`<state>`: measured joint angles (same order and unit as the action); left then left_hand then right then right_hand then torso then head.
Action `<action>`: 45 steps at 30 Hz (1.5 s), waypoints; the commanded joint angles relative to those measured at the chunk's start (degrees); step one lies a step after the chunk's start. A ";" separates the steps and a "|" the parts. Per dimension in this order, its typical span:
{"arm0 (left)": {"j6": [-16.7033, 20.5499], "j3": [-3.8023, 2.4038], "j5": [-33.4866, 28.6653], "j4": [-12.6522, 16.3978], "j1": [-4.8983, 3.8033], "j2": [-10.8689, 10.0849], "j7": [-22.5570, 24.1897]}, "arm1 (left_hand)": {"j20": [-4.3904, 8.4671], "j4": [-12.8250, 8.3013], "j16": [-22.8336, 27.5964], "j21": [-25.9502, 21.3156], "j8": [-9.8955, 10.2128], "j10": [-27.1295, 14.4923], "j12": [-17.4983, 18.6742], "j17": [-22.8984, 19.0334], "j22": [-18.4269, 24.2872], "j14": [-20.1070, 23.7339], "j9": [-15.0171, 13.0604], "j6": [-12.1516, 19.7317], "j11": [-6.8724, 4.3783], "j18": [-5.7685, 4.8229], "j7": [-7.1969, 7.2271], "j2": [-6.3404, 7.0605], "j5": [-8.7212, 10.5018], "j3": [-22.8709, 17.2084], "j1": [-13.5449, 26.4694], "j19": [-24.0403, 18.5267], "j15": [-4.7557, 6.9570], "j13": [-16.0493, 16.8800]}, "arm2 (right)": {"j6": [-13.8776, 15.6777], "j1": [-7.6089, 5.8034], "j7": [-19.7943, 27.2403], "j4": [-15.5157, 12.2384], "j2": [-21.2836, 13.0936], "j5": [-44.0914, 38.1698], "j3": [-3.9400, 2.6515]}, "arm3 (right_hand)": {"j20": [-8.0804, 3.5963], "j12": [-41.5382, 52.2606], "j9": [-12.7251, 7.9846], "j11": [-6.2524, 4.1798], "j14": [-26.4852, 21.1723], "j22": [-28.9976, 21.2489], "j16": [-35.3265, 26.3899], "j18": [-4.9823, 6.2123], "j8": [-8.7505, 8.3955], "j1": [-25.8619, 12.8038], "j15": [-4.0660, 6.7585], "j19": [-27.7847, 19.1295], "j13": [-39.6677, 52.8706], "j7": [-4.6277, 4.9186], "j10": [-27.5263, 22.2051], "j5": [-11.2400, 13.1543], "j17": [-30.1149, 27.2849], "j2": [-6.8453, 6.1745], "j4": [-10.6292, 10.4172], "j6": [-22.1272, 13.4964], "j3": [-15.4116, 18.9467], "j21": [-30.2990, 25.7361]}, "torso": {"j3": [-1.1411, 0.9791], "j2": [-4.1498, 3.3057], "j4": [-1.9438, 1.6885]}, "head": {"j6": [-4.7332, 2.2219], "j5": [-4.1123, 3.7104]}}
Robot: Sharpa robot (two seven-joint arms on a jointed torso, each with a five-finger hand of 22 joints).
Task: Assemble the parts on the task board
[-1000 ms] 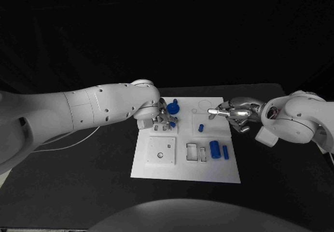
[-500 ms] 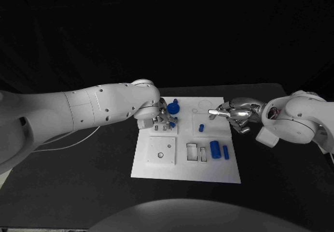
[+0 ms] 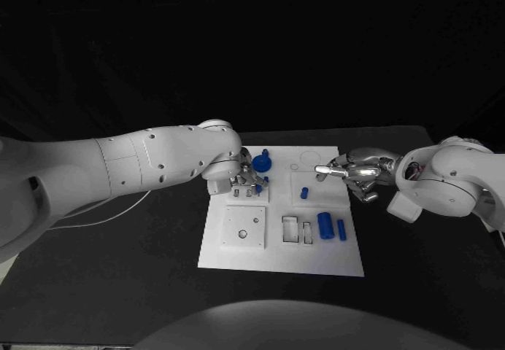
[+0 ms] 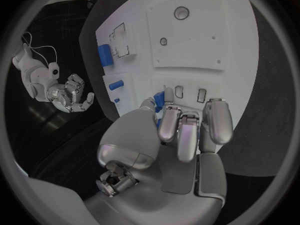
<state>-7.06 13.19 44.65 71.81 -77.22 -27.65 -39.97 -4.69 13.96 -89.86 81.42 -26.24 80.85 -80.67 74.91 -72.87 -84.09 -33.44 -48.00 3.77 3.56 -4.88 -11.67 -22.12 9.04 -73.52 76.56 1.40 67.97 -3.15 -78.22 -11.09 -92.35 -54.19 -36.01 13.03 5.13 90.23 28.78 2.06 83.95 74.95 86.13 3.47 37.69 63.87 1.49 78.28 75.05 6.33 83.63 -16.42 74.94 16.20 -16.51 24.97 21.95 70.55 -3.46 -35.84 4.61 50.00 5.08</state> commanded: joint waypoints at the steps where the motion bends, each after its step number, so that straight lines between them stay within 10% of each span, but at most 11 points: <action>1: 0.05 -0.05 -0.25 0.17 0.00 0.06 -1.55 | 0.04 -0.14 -0.14 -0.30 0.47 8.57 -9.06 15.09 -0.09 -5.91 -0.19 -0.07 -2.85 0.65 0.03 0.16 -0.33 -0.60 -0.72 -0.39 0.40 21.49 | -1.13 0.04 -0.30 -0.11 -0.03 0.02 0.00 | 0.09 -0.23 -0.03 -0.06 3.04 9.17 -0.23 0.98 -0.17 0.09 -0.40 -0.29 14.95 0.51 6.37 -0.12 11.34 0.30 0.05 -0.01 -0.33 -0.18 | -0.04 0.01 -0.10 | 0.00 0.10; 21: 2.26 -0.08 0.97 1.00 0.00 -0.20 0.12 | 0.49 -2.47 -0.14 -0.32 1.13 8.80 -9.15 15.09 -1.11 -5.91 -3.81 -1.11 -3.42 0.54 0.64 4.30 -2.81 -9.11 -3.99 0.27 0.89 21.71 | -1.44 0.04 -0.82 -0.37 -0.53 0.03 0.00 | 0.14 -0.23 -0.04 -0.02 2.79 9.02 -0.53 1.09 -0.20 0.15 -0.45 -0.66 14.95 0.54 6.37 -0.11 11.06 0.27 0.08 -0.04 -0.41 -0.69 | -0.02 -0.04 0.00 | 0.00 0.57; 45: -0.07 -0.22 5.01 7.51 -1.28 -5.60 -2.79 | 1.08 -1.22 -0.14 -0.53 -0.40 8.90 -9.18 15.09 -2.15 -5.91 -9.26 -1.67 -4.01 0.41 1.22 9.73 -2.37 -20.96 -0.51 1.12 1.49 21.80 | -2.06 0.41 -1.12 0.15 -0.86 0.20 0.01 | 0.24 -0.23 -0.07 0.06 2.31 8.79 -1.12 1.25 -0.24 0.14 -0.54 -1.24 14.95 0.59 6.37 -0.07 10.54 0.29 0.04 -0.09 -0.55 -1.47 | -0.07 -0.05 -0.04 | 0.00 1.29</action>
<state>-5.31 12.98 48.25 78.98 -78.38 -33.25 -39.98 -3.86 12.87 -89.86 81.21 -26.37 80.54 -80.72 74.93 -74.95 -83.88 -42.58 -49.26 3.46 3.56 -4.06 -2.37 -24.73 -11.65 -74.17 77.39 2.56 57.18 -3.91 -77.90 -12.12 -92.25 -55.10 -35.80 13.03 5.51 90.20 28.78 2.18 84.04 74.92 85.17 4.06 37.69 63.85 1.41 77.43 75.13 6.52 83.53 -16.42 74.92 16.18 -16.52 24.78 21.63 69.45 -3.54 -35.86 4.59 50.00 6.33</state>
